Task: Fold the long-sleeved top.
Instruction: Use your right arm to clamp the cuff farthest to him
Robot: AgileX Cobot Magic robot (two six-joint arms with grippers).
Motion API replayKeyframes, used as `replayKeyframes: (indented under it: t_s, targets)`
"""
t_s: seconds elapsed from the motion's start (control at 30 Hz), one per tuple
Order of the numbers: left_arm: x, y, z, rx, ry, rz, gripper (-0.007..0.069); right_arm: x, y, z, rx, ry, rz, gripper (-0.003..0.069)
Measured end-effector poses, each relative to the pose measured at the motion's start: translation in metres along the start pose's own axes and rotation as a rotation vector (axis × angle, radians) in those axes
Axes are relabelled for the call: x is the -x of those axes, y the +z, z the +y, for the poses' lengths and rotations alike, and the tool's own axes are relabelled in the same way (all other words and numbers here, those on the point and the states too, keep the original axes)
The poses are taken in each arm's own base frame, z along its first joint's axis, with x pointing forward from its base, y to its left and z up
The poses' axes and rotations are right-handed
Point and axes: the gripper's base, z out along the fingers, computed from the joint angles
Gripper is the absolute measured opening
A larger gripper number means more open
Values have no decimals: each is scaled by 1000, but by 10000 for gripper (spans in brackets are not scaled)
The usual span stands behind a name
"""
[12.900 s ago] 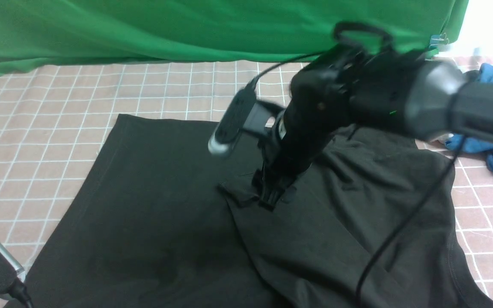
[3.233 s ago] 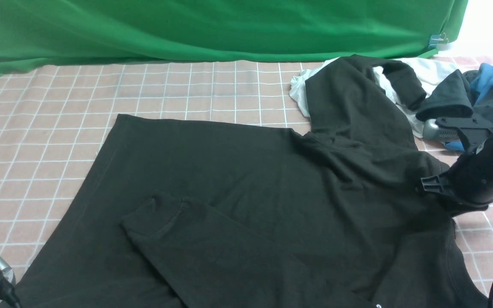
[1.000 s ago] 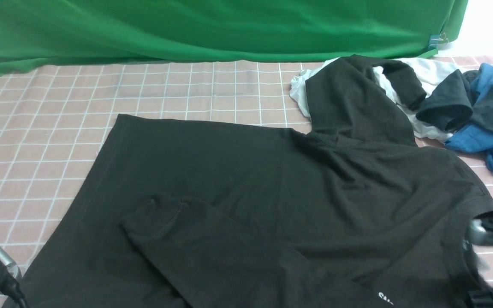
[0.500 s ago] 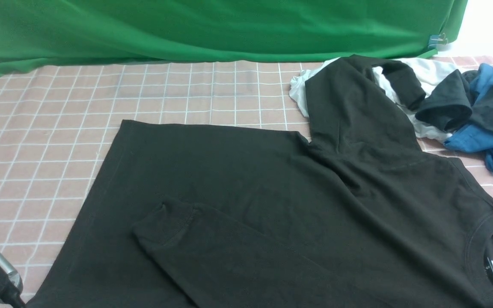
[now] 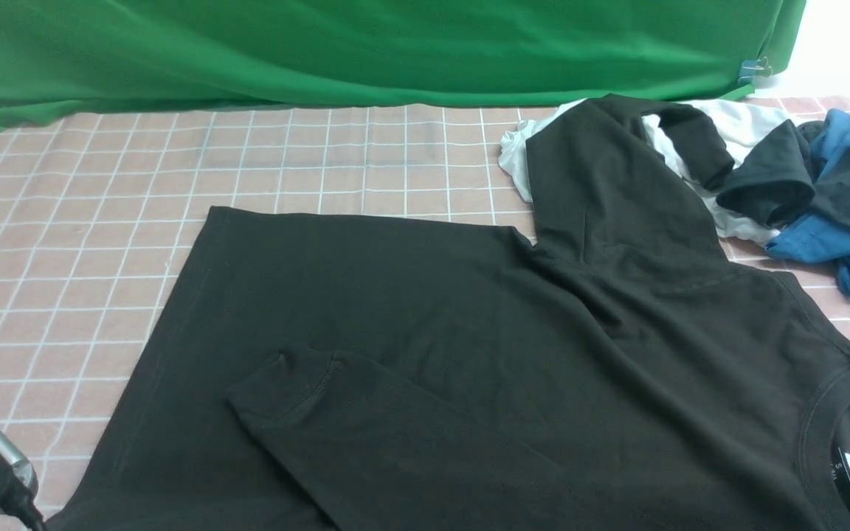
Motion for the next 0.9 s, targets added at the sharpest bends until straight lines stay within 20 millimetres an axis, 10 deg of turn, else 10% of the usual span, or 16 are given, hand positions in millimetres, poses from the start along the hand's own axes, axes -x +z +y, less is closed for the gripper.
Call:
replayKeyframes:
  t_s: [0.13, 0.3, 0.9]
  targets:
    - [1, 0, 1, 8, 0, -10, 37, 44, -14, 25, 225, -65, -268, 112]
    - [2, 0, 1, 14, 1, -19, 37, 94, -1, 41, 275, -127, -312, 87]
    - [2, 0, 2, 26, 10, -19, 37, 268, 106, 81, 283, -131, -290, 484]
